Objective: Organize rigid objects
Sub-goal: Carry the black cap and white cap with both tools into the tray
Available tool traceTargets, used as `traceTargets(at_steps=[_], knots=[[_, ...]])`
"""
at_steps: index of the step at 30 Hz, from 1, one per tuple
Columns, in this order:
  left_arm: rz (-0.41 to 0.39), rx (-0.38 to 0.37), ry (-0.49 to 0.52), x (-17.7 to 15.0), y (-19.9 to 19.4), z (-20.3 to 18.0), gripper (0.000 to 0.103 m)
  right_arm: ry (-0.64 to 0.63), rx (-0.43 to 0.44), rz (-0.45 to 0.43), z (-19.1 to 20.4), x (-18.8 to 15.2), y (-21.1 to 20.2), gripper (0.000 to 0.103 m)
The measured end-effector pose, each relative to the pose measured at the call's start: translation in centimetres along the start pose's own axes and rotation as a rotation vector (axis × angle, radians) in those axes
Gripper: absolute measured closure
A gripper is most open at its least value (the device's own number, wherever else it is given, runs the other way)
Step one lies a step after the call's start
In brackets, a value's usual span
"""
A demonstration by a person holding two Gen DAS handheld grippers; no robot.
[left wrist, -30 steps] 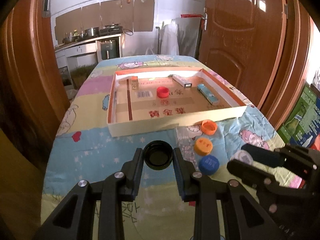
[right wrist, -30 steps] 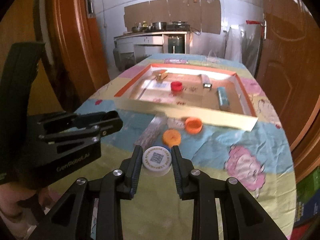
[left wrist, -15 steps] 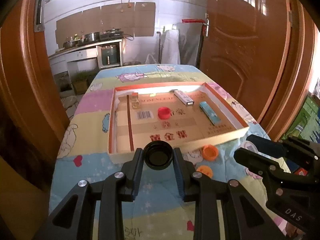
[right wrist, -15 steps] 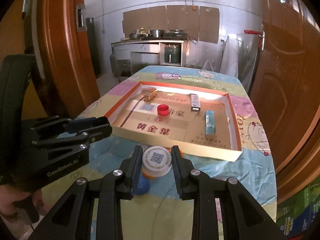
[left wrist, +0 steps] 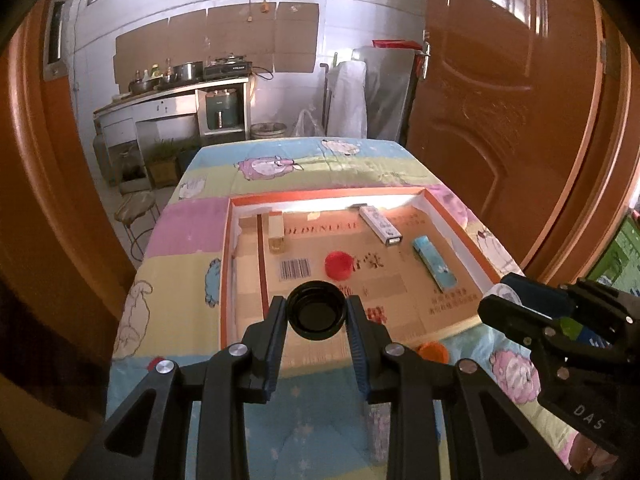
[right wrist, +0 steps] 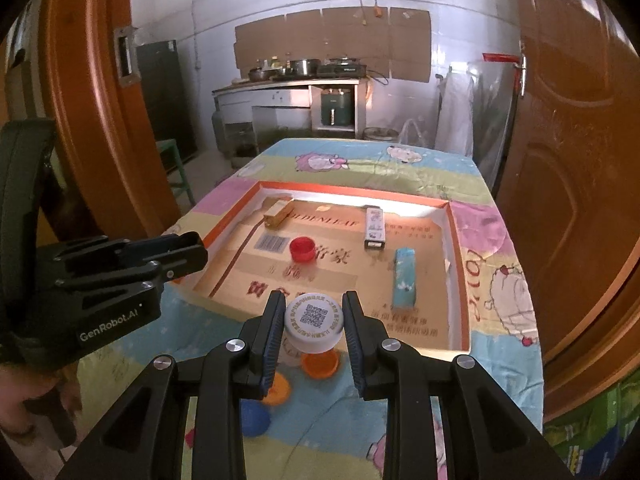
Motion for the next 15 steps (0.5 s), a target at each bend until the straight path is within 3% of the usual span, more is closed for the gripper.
traceTargets(at_steps=[15], knots=[[0.042, -0.018, -0.044, 2.4, 3.5, 1.7, 0.073, 0.026, -0.003, 0.018, -1.4, 3.4, 2.7, 0.073]])
Point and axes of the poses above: each gripper's, at about its wrist camera, not at the fingertips, and y roughly the way its jaws point, z to its left, x to its top, the point moved 2 cm from there along y, roughly the way its jaws point, and after that the axes turned 13 degrees about y, right-handed, at the moved point
